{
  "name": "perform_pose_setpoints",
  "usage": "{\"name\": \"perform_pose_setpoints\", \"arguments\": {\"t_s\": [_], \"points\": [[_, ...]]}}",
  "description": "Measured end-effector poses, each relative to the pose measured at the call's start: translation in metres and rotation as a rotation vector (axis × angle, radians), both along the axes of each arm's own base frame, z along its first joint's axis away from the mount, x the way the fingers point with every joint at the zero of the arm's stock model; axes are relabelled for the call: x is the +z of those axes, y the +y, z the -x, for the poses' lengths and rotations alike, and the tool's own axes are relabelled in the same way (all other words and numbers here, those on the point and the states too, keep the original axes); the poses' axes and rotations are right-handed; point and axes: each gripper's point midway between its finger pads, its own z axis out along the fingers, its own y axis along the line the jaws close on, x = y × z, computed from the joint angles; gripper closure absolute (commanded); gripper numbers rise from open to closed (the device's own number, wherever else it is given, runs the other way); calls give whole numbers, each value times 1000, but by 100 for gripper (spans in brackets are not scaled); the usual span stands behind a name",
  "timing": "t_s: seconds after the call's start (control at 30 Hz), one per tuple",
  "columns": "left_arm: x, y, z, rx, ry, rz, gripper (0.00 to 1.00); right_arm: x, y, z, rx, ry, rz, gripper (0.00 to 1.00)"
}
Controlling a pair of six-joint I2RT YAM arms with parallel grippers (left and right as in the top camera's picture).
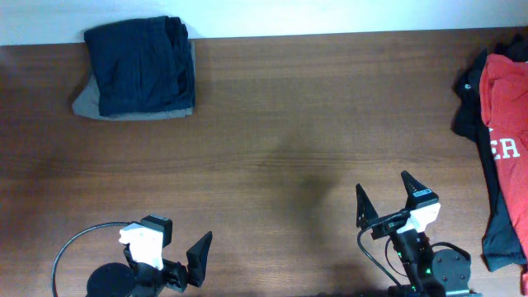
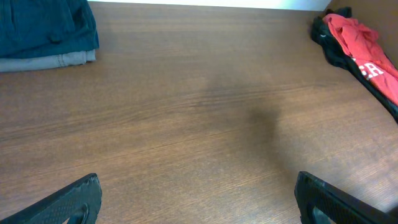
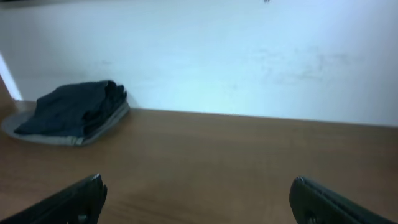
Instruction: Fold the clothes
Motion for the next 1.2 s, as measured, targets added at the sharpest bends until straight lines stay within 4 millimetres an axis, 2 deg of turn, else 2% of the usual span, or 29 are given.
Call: {"name": "perform_pose_setpoints", "arguments": {"t_s": [0.17, 0.5, 0.77, 0.97, 1.2], "points": [[0, 0, 0, 0, 0, 0, 1, -6, 1, -6, 2, -56, 26, 1], [0, 0, 0, 0, 0, 0, 1, -41, 1, -12, 1, -8, 88, 1], [0, 0, 0, 0, 0, 0, 1, -42, -4, -13, -26, -13, 122, 1], [0, 0, 0, 0, 0, 0, 1, -15, -23, -15, -146, -118, 121, 1], [0, 0, 0, 0, 0, 0, 1, -11, -34, -16, -211, -127, 116, 1]]}}
